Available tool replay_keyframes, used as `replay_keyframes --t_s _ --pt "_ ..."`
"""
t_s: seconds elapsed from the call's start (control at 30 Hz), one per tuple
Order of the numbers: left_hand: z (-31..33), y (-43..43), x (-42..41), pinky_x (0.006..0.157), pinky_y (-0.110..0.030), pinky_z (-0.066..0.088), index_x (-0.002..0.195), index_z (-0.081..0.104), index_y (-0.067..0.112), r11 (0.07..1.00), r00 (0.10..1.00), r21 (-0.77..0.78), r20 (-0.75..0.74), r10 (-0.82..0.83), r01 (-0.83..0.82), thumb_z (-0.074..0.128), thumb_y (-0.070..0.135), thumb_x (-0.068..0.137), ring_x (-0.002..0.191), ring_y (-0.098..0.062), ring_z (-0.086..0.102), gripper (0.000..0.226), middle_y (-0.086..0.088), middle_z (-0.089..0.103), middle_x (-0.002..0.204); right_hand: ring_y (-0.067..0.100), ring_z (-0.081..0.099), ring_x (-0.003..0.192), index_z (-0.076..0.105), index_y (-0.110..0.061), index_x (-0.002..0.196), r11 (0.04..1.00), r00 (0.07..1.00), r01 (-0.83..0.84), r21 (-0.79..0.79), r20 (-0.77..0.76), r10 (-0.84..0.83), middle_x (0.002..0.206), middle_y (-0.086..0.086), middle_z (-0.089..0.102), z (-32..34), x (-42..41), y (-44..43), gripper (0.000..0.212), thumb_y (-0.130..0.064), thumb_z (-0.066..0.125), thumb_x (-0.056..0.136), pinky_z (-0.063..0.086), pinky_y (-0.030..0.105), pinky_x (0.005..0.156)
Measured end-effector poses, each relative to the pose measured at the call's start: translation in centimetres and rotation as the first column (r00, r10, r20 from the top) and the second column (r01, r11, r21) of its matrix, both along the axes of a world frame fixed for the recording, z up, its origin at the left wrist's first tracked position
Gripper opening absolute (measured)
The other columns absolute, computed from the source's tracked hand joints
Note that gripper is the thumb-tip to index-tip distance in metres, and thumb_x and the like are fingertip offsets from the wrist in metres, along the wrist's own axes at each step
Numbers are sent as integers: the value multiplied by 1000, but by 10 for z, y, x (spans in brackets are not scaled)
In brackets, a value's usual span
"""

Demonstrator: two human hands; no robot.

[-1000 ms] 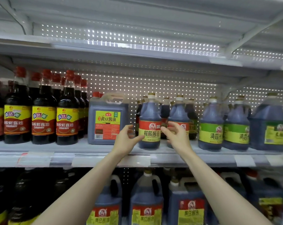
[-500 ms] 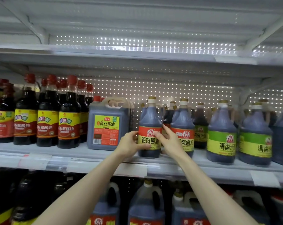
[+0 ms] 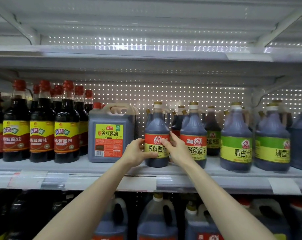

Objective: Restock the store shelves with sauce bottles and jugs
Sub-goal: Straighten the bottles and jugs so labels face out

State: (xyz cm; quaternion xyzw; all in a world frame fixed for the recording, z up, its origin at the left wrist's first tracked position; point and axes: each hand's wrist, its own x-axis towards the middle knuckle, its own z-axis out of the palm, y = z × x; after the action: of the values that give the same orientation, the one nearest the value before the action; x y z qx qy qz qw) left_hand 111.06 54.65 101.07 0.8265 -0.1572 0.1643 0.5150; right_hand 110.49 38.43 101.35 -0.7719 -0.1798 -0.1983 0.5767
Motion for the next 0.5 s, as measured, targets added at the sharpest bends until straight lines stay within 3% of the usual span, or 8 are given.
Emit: replay_keyframes --t_s 0.13,0.27,0.5 --pt "0 1 5 96 -33 51 129 49 9 1000 1000 -4 -13 -5 5 83 17 72 104 -15 61 67 -5 63 119 18 58 115 44 -27 139 1000 1000 19 -14 -12 -19 129 1 60 0 4 1 43 -33 53 97 50 41 98" --pt "1 0 9 96 -32 50 128 49 9 1000 999 -12 -28 -24 24 81 15 74 103 -14 60 64 -4 62 119 15 57 109 43 -25 139 1000 1000 18 -18 -17 -18 127 0 59 1 7 2 42 -31 51 98 50 36 95" --pt "0 0 14 99 -35 49 129 49 8 1000 999 -19 -26 -21 20 80 14 74 107 -16 60 64 -6 62 122 20 56 117 38 -26 144 996 998 60 -69 -11 -61 130 1 58 0 15 5 47 -34 48 99 48 41 99"
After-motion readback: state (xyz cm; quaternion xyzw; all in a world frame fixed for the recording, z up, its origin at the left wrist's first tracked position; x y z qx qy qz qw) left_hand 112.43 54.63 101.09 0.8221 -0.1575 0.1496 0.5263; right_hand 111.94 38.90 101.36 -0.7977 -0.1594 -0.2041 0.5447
